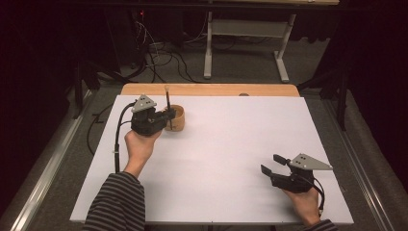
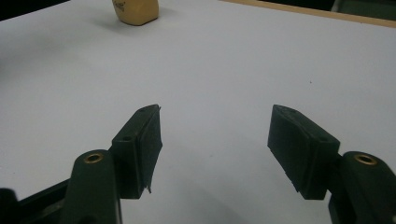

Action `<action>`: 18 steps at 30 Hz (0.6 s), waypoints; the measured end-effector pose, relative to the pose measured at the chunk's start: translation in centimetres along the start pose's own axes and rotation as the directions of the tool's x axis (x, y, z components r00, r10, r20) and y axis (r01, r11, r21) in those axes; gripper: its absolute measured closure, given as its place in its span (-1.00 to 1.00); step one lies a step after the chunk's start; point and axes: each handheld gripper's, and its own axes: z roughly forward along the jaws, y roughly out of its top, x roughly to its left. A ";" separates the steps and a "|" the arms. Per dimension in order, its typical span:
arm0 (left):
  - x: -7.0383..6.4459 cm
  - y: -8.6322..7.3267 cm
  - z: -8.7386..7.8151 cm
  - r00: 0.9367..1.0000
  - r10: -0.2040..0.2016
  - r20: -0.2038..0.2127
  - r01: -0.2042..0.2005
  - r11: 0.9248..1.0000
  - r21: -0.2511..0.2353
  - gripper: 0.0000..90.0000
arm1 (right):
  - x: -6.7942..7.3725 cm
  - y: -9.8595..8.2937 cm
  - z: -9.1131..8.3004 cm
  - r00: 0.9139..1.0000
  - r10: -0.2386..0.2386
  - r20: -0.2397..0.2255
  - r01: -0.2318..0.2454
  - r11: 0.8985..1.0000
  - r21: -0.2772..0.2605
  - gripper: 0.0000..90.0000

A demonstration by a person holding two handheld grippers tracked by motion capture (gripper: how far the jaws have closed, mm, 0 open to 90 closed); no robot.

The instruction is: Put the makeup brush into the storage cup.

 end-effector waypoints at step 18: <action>1.1 0.7 1.9 0.998 0.017 -0.059 -0.015 0.999 0.036 0.86 | 0.0 0.0 0.0 1.000 -0.003 -0.005 0.003 1.000 0.000 -0.18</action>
